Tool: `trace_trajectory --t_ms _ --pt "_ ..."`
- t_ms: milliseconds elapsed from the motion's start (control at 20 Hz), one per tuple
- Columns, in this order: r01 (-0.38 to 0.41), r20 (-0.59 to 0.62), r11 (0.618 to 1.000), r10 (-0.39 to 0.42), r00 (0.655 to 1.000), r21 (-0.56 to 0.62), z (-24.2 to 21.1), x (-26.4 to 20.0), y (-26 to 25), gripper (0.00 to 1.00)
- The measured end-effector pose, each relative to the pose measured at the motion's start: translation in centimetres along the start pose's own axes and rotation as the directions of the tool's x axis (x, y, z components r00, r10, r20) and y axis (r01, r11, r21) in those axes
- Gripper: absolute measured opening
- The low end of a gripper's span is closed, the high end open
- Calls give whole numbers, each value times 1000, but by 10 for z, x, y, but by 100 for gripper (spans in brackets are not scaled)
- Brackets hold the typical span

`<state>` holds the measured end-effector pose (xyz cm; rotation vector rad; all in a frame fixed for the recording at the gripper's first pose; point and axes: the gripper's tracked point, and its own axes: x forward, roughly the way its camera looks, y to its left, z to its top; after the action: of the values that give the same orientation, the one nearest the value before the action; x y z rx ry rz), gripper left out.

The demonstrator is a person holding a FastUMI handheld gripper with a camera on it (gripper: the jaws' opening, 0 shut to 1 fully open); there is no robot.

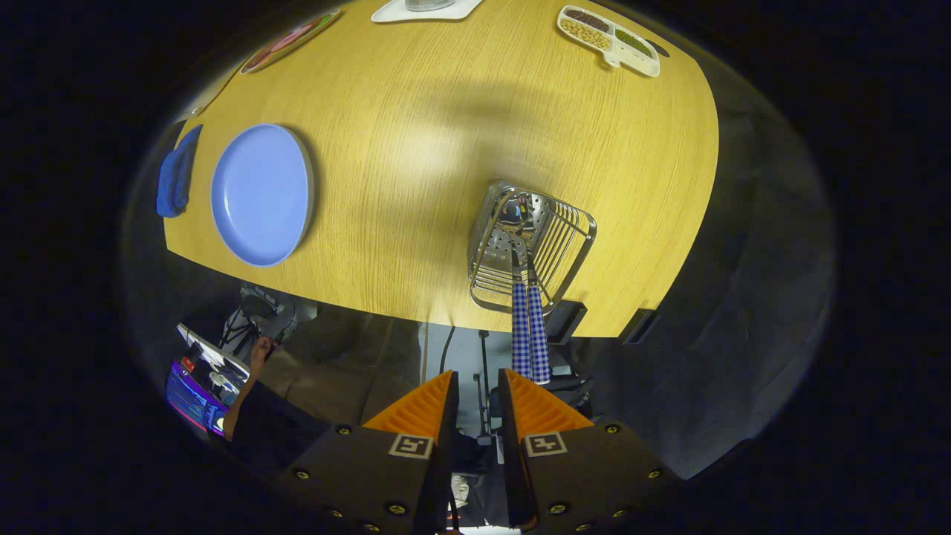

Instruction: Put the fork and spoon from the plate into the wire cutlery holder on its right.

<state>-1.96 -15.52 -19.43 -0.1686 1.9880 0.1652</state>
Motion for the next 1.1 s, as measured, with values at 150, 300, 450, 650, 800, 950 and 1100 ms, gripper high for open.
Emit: trace_trajectory --t_ms 150,300,450,650,800,950,1100 --pt "-15 154 1000 13 988 12 3 -13 10 30" --pt "11 374 999 -25 927 38 14 -29 24 30" --pt "-60 554 997 29 832 38 15 -45 66 53" --pt "-41 743 999 30 668 -4 9 -61 116 76" --pt "-17 867 1000 -5 499 16 9 -85 138 81" --pt "47 949 997 -73 306 62 10 -118 135 79" --pt "82 986 986 -153 69 147 7 -157 128 79"
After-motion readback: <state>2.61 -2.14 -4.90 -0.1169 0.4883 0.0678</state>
